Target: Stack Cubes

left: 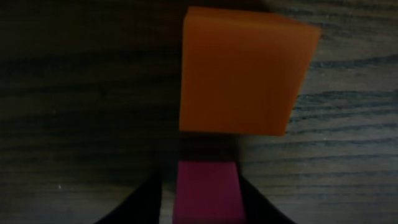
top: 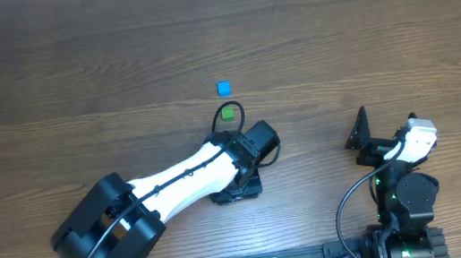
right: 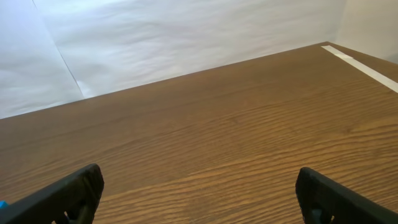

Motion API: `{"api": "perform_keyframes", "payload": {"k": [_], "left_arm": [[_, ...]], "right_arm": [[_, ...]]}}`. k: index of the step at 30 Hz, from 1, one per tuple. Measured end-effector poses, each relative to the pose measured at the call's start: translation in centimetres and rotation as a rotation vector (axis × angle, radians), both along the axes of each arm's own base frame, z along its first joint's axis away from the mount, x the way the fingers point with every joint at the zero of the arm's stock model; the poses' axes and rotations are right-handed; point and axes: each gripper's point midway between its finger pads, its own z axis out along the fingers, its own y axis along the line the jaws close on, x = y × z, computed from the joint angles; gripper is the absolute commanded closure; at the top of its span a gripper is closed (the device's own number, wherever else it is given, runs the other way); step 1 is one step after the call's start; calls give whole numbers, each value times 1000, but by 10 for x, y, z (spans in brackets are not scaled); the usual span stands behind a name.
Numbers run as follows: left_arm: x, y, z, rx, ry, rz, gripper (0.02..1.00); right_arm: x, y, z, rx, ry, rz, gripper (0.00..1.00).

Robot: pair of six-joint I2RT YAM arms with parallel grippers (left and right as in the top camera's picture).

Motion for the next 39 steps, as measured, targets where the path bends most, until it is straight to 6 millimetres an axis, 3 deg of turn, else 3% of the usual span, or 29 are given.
{"api": "perform_keyframes", "payload": {"k": [39], "left_arm": [[-3,-2,0,2,-3,-13,801]], "right_arm": [[0,0,0,0,0,0,9]]}}
